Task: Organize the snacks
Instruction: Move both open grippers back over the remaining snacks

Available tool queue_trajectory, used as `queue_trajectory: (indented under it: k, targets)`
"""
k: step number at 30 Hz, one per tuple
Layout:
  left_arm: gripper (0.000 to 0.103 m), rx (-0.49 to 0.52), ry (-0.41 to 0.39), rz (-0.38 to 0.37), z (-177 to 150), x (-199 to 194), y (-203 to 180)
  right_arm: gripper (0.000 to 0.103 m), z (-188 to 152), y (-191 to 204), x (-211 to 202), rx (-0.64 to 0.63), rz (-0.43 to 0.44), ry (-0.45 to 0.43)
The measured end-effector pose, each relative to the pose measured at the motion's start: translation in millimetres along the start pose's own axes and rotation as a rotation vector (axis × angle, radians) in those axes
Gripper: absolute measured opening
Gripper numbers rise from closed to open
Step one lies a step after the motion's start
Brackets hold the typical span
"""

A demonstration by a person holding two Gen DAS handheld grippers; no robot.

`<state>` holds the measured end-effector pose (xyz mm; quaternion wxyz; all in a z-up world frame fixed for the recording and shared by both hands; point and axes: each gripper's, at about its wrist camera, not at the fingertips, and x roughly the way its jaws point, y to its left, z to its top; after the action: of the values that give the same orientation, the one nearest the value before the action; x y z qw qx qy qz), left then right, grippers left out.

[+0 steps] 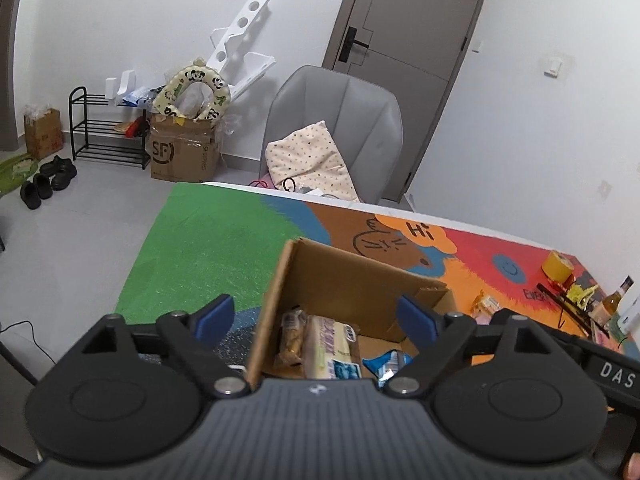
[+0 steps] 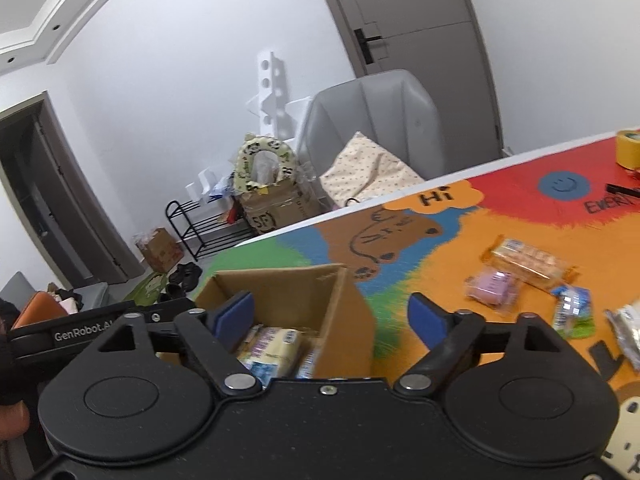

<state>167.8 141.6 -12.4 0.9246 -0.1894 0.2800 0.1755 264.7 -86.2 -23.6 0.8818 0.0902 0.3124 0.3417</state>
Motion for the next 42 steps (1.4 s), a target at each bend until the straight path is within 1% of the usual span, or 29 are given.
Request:
queue_trajectory:
  k: [3, 5, 6, 9, 11, 14, 18, 22, 25, 31, 36, 39, 42]
  targets:
    - [0.089, 0.017, 0.015, -0.002, -2.9, 1.1, -14.9, 0.094, -1.0, -12.4, -5.9, 0.018, -0.036, 0.000]
    - [0.090, 0.041, 0.011, -0.021, -4.7, -0.9, -22.4, 0.096, -1.8, -20.2, -10.7, 0.020, -0.060, 0.004]
    - [0.092, 0.055, 0.011, -0.030, -5.9, -1.4, -26.2, 0.098, -1.8, -23.8, -13.0, 0.020, -0.070, 0.006]
    - [0.093, 0.074, 0.030, -0.059, -10.5, -0.3, -35.4, 0.101, -4.2, -34.7, -21.0, 0.025, -0.100, 0.009]
    - [0.093, 0.078, 0.051, -0.067, -13.1, 1.6, -40.0, 0.101, -5.6, -39.5, -24.7, 0.029, -0.113, 0.017]
    - [0.093, 0.073, 0.056, -0.084, -15.2, -0.5, -44.0, 0.101, -8.5, -44.6, -32.5, 0.026, -0.121, 0.029]
    - [0.093, 0.086, 0.060, -0.112, -21.6, -7.3, -51.0, 0.103, -10.0, -51.3, -46.2, 0.012, -0.159, 0.013]
    - [0.093, 0.105, 0.069, -0.139, -24.6, -8.5, -61.2, 0.103, -13.1, -65.3, -55.9, 0.034, -0.193, 0.003]
    - [0.093, 0.128, 0.081, -0.173, -25.9, -7.9, -72.1, 0.103, -15.5, -76.1, -58.2, 0.041, -0.226, 0.008]
    - [0.093, 0.172, 0.086, -0.217, -29.5, -3.6, -98.2, 0.103, -19.2, -105.9, -69.8, 0.079, -0.276, -0.007]
    - [0.093, 0.191, 0.085, -0.247, -33.5, 2.9, -121.0, 0.103, -19.9, -132.4, -77.0, 0.108, -0.295, -0.018]
    - [0.093, 0.199, 0.080, -0.258, -38.2, 6.9, -135.6, 0.103, -20.6, -146.5, -78.7, 0.126, -0.301, -0.019]
    - [0.093, 0.225, 0.071, -0.253, -41.5, 12.2, -153.3, 0.103, -23.0, -159.5, -77.9, 0.132, -0.305, -0.013]
